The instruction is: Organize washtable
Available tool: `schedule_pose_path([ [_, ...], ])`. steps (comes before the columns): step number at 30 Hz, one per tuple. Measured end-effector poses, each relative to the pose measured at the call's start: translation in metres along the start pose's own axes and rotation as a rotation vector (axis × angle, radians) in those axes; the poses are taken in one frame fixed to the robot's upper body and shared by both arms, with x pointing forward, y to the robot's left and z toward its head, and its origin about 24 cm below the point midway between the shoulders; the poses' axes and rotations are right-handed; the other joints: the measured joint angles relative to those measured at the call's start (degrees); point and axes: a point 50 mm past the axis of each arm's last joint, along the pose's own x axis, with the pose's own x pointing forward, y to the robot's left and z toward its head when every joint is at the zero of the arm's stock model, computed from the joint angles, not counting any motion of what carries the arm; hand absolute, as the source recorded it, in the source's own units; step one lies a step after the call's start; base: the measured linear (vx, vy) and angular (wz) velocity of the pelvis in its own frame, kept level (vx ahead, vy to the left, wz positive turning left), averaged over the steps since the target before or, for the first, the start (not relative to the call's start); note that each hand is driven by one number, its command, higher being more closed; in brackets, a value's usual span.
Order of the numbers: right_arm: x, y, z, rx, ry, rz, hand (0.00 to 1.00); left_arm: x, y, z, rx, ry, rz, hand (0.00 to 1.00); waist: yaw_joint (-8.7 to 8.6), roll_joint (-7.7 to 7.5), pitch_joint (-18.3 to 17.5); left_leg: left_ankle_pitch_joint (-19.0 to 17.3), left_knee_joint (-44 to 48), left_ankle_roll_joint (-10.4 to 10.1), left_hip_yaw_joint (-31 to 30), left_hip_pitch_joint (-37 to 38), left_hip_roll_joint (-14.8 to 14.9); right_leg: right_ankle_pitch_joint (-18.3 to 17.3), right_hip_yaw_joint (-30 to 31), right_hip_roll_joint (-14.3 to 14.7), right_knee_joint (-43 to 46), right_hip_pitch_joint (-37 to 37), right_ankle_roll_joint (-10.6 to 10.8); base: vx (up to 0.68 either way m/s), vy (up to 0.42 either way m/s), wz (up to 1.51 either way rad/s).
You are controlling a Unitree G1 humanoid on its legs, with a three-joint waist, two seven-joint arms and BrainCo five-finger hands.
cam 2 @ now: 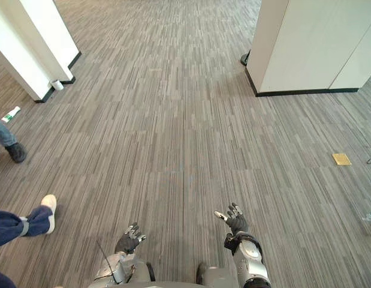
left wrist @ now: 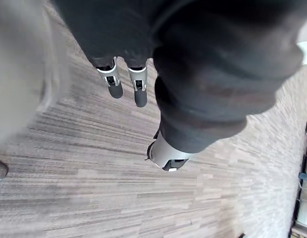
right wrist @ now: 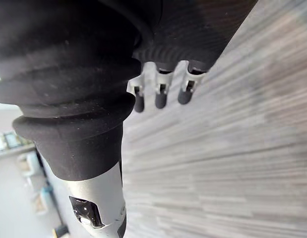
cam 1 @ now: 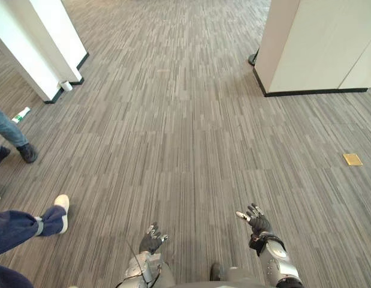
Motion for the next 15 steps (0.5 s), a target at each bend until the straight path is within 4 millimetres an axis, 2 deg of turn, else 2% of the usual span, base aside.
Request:
schedule_pose_path([
  [1,0.001,0.002,0.002,-0.018,-0.004,0.015,0.00,-0.003,0.007,-0.003,-0.018,0.004,0.027,0.00,0.50,0.13,0.0,0.6,-15.1,-0.8,0.1,-2.0,-2.2,-1.3,0.8,-0.3,-1.3,1.9,1.0,0.60,-0.029,-0.33],
  [2,0.001,0.004,0.002,-0.030,-0.001,0.029,0.00,-0.006,0.013,-0.007,-0.034,0.011,0.054,0.00,0.49,0.38,-0.2,3.5,-31.2,-4.8,-0.9,-2.0,-4.2,-2.7,1.3,-0.5,-2.1,3.9,2.1,0.63,-0.009,-0.33],
  [3,0.001,0.005,0.002,-0.036,0.001,0.037,0.00,-0.008,0.015,-0.010,-0.039,0.020,0.068,0.00,0.61,0.73,-0.4,5.1,-38.4,-7.0,-1.6,-2.0,-4.8,-3.5,1.8,-0.3,-2.8,5.2,2.7,0.72,0.032,-0.36],
  [4,0.001,0.005,0.001,-0.038,0.003,0.041,0.00,-0.012,0.018,-0.016,-0.056,0.038,0.094,0.00,1.08,1.68,-0.9,6.1,-46.0,-8.1,-2.7,-2.4,-4.8,-5.3,2.8,0.0,-4.1,7.9,4.5,0.75,0.107,-0.57],
  [5,-0.001,0.004,-0.003,-0.038,0.016,0.035,0.00,-0.015,0.019,-0.022,-0.075,0.051,0.109,0.00,2.12,1.93,-1.1,7.0,-47.1,-7.3,-2.4,-2.6,-4.9,-7.1,3.6,-0.7,-4.6,10.8,7.2,0.76,0.146,-0.66],
  [6,-0.002,0.003,-0.007,-0.041,0.027,0.035,0.00,-0.016,0.022,-0.022,-0.077,0.052,0.117,0.00,2.80,1.64,-1.7,11.4,-45.2,-5.0,-2.5,-2.3,-5.3,-8.1,4.1,-2.0,-4.1,11.9,8.1,0.73,0.197,-0.71],
  [7,-0.006,0.004,-0.016,-0.053,0.058,0.037,0.00,-0.018,0.027,-0.023,-0.085,0.051,0.135,0.00,3.83,-0.93,-3.8,15.2,-43.4,-1.4,-2.4,-2.4,-7.8,-9.3,4.8,-5.4,0.1,10.2,10.0,0.92,0.229,-0.52],
  [8,-0.007,0.010,-0.023,-0.076,0.081,0.061,0.00,-0.018,0.033,-0.020,-0.086,0.037,0.152,0.00,3.65,-3.27,-5.2,14.3,-41.9,1.6,-1.8,-2.4,-10.5,-9.5,5.1,-8.8,8.6,6.6,10.6,0.93,0.223,-0.34],
  [9,-0.008,0.012,-0.025,-0.078,0.089,0.073,0.00,-0.018,0.035,-0.018,-0.080,0.031,0.156,0.00,3.22,-4.24,-5.5,13.1,-40.5,3.0,-1.5,-2.3,-11.7,-8.8,5.1,-10.3,13.2,4.7,10.4,0.81,0.187,0.01],
  [10,-0.009,0.014,-0.031,-0.096,0.114,0.084,0.00,-0.015,0.036,-0.013,-0.069,0.018,0.152,0.00,3.07,-5.67,-5.3,9.1,-37.4,4.4,-0.7,-0.9,-13.7,-4.7,5.0,-12.6,23.7,1.0,10.0,0.67,0.133,0.17],
  [11,-0.011,0.013,-0.034,-0.103,0.126,0.081,0.00,-0.014,0.035,-0.012,-0.068,0.015,0.149,0.00,3.04,-5.78,-5.2,7.0,-36.6,5.0,-0.6,0.4,-14.4,-0.6,5.0,-13.5,29.1,-0.6,9.8,0.64,0.127,0.25],
  [12,-0.013,0.011,-0.040,-0.106,0.149,0.076,0.00,-0.013,0.032,-0.011,-0.069,0.014,0.139,0.00,2.67,-5.71,-5.1,3.8,-36.8,5.6,-0.9,4.5,-15.8,10.7,5.0,-15.2,39.2,-4.2,10.1,0.89,0.162,0.22],
  [13,-0.015,0.012,-0.045,-0.101,0.171,0.074,0.00,-0.012,0.029,-0.011,-0.059,0.015,0.126,0.00,2.04,-5.26,-4.7,1.4,-38.7,5.9,-1.2,9.5,-16.8,9.9,5.0,-15.7,48.5,-8.3,8.3,0.70,0.126,0.15],
  [14,-0.015,0.013,-0.046,-0.100,0.171,0.077,0.00,-0.012,0.027,-0.011,-0.056,0.017,0.119,0.00,1.77,-5.04,-4.6,0.6,-40.1,5.9,-1.3,12.4,-17.1,7.4,4.6,-15.5,52.0,-10.3,6.5,0.79,0.127,0.02],
  [15,-0.017,0.011,-0.047,-0.100,0.171,0.074,0.00,-0.010,0.020,-0.010,-0.038,0.015,0.090,0.00,0.96,-3.65,-4.0,-0.8,-43.3,6.2,-2.0,18.1,-17.1,3.4,1.7,-14.9,55.4,-14.0,4.8,0.61,0.063,0.09],
])
